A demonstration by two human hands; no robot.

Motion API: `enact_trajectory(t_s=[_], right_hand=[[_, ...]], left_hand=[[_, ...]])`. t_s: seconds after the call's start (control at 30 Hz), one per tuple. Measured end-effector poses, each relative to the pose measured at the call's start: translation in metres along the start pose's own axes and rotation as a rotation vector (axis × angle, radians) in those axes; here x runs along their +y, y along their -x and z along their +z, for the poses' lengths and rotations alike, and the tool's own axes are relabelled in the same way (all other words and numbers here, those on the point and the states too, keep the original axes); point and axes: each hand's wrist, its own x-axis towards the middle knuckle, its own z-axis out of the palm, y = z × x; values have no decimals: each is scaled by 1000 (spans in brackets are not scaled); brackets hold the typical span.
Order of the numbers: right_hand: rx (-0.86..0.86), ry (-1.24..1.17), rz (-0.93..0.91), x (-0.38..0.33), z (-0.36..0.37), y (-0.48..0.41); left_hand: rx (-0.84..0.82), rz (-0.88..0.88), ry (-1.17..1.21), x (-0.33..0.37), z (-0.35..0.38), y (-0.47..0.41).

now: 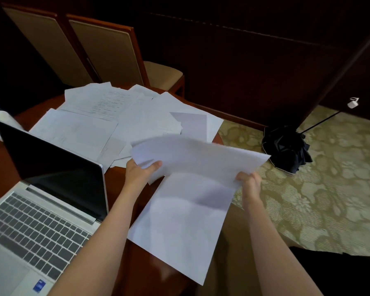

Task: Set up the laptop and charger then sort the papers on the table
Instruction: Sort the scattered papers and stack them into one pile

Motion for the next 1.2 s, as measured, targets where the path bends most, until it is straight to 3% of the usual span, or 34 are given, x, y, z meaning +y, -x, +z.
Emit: enact_trajectory(t_s=[0.1, 0.23, 0.4, 0.43, 0.5, 0.63, 0.7, 0.8, 0.87, 1.0, 1.1, 1.2], right_hand=[[103, 38, 0, 2, 0, -5], [165, -70, 102, 6, -3, -10], [-245, -256, 321, 18, 28, 2], [-252, -291, 319, 22, 32, 1], [-145, -249, 280, 24, 34, -1], [23, 112, 286, 29, 15, -4], [50, 254, 336, 34, 6, 2], [4, 350, 389, 34, 3, 20], [-22, 412, 400, 33, 6, 32], [-125, 513, 524, 40, 7, 44], [-142, 535, 612, 49, -2, 46], [-83, 581, 578, 52, -8, 45]], left_hand=[[38, -9, 19, 3, 2, 3], [46, -57, 249, 6, 1, 5], [-56, -179, 402, 0, 19, 11], [-105, -218, 397, -3, 22, 13], [-203, -262, 404, -11, 20, 14], [-57, -278, 382, -16, -4, 4], [-53, -298, 305, -15, -13, -4], [-260, -402, -20, -7, -9, -3], [-278, -322, -245, -9, 1, -2], [-229, -103, -456, -27, 7, -6], [-250, -63, -706, -41, 6, -8], [-246, -81, -722, -50, 9, -7]])
